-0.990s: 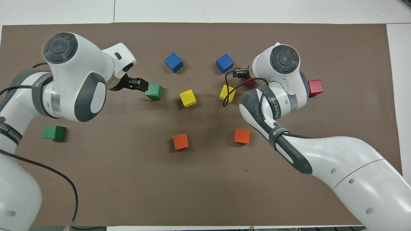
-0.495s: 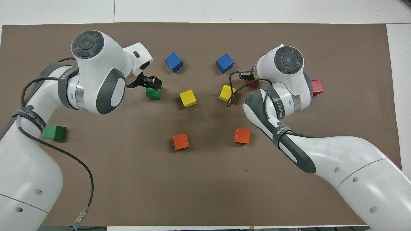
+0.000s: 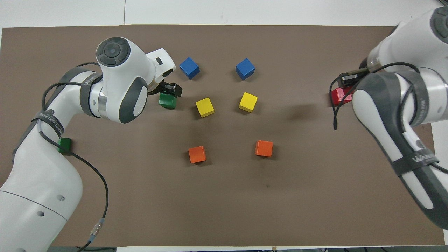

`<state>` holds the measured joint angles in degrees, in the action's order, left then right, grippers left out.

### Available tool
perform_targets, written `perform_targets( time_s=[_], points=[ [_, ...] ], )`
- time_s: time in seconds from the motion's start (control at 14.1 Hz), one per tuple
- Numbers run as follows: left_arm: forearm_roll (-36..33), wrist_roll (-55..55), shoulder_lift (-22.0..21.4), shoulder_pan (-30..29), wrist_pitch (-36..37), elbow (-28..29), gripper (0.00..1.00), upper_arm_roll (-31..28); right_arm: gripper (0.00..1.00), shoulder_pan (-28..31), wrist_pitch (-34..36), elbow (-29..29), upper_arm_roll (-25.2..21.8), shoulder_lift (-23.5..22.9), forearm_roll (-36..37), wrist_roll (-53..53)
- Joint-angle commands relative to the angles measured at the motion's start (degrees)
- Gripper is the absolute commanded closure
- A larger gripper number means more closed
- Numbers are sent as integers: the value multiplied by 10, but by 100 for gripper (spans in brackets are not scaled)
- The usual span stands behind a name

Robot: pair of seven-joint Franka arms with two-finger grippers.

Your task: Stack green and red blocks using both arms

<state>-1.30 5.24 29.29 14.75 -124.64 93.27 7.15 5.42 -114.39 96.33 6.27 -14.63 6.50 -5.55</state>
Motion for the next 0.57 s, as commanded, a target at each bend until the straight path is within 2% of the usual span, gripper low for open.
perform_targets(
  time_s=[0.0, 0.14, 0.35, 0.42, 0.5],
  points=[
    [-13, 5, -4, 12, -28, 29, 0, -10, 100, 22, -78, 62, 8, 13, -11, -25],
    [-13, 6, -7, 14, -45, 48, 0, -10, 100, 29, -142, 88, 8, 5, -11, -23],
    [-13, 19, -10, 18, -68, 67, 0, -10, 100, 27, -170, 90, 8, -14, -39, -19],
    [-13, 23, -12, 19, -68, 67, 6, -10, 100, 26, -181, 91, 8, -17, -39, -19],
    [-13, 23, -12, 19, -67, 67, 25, -10, 100, 25, -183, 91, 8, -21, -39, -19]
  ],
)
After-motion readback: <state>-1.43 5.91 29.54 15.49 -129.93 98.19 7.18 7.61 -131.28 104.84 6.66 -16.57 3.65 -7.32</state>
